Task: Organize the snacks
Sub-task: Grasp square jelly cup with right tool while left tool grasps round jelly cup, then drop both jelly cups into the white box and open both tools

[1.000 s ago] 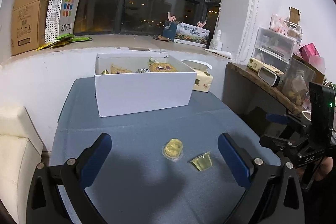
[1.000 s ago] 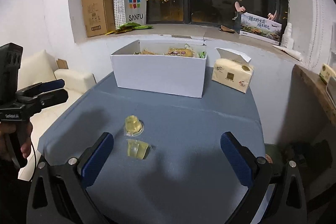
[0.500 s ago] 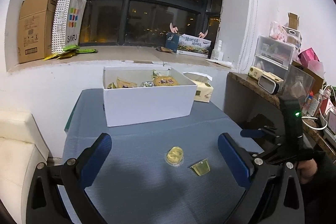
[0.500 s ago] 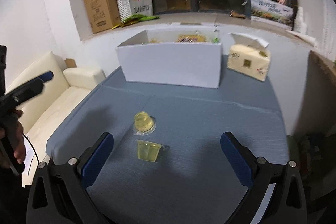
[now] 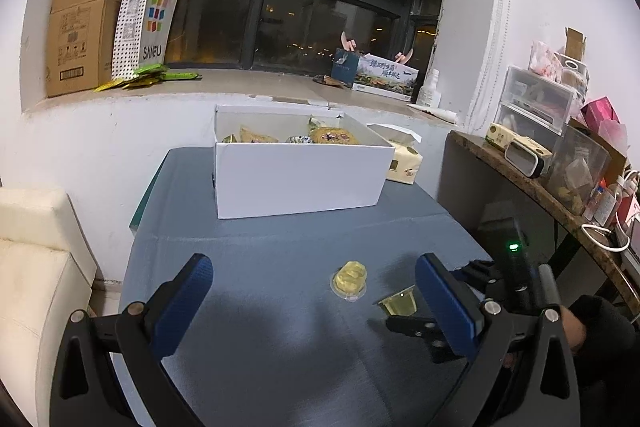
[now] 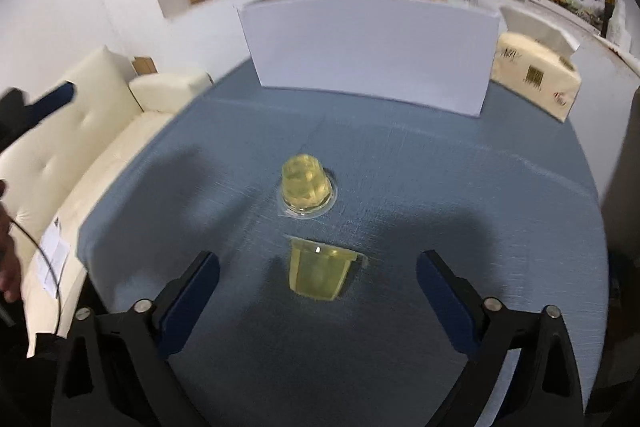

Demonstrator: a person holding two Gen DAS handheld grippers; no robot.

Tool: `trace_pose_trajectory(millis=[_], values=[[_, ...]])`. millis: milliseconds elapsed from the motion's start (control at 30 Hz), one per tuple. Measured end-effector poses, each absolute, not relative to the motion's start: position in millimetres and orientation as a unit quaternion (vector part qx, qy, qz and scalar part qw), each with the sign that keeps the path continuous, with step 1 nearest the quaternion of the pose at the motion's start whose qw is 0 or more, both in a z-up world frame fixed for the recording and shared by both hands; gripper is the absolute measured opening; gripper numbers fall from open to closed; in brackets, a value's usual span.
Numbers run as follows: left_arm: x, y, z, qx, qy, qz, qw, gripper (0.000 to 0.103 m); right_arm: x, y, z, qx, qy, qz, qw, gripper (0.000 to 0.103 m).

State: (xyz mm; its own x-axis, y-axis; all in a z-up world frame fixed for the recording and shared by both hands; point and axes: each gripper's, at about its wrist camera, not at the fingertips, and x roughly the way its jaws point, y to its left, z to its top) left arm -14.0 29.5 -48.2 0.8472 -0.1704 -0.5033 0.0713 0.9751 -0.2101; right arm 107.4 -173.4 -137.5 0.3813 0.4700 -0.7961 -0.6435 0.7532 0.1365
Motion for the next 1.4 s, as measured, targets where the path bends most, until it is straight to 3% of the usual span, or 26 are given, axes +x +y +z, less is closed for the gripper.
trace_pose_trajectory(millis=[67, 133, 167, 200, 800, 833, 867, 933, 1167, 1400], values=[[-14.1, 31.9, -50.3, -0.096, 0.272, -0.061, 0.956, 0.103, 113.1, -169.2, -147.3, -0.095, 0.458, 0.327, 0.821, 0.096], [-13.2, 32.6, -52.5, -0.097, 0.275, -0.060, 0.955, 0.103, 118.7, -167.6, -154.9, -0.091, 0.470, 0.322, 0.817, 0.063], [-12.5, 32.5, -53.7, -0.097, 0.277, -0.061, 0.954, 0.103, 120.2, -167.5, -156.7, -0.094, 0.467, 0.314, 0.821, 0.058], [-11.3, 32.0, -54.8, -0.096, 0.279, -0.062, 0.954, 0.103, 120.8, -167.6, -156.3, -0.095, 0.466, 0.316, 0.821, 0.047], [106.6, -44.8, -135.2, 0.003, 0.399, -0.150, 0.905, 0.100, 108.7, -245.0, -96.4, 0.016, 0.394, 0.297, 0.870, 0.046], [112.9, -47.0, -140.1, 0.008, 0.404, -0.151, 0.902, 0.091, 108.0, -248.6, -94.2, 0.020, 0.392, 0.296, 0.871, 0.046], [119.3, -49.3, -146.1, 0.013, 0.412, -0.155, 0.898, 0.069, 106.7, -252.8, -92.5, 0.024, 0.390, 0.295, 0.872, 0.046], [128.5, -51.5, -157.6, 0.020, 0.433, -0.151, 0.889, 0.042, 105.8, -259.0, -90.9, 0.030, 0.387, 0.291, 0.874, 0.046], [111.3, -35.5, -136.0, -0.013, 0.394, -0.158, 0.905, 0.042, 107.2, -272.7, -88.4, 0.052, 0.385, 0.285, 0.876, 0.046], [106.4, 9.6, -77.2, -0.054, 0.333, -0.149, 0.930, 0.042, 119.1, -256.9, -83.0, 0.047, 0.383, 0.301, 0.872, 0.046]])
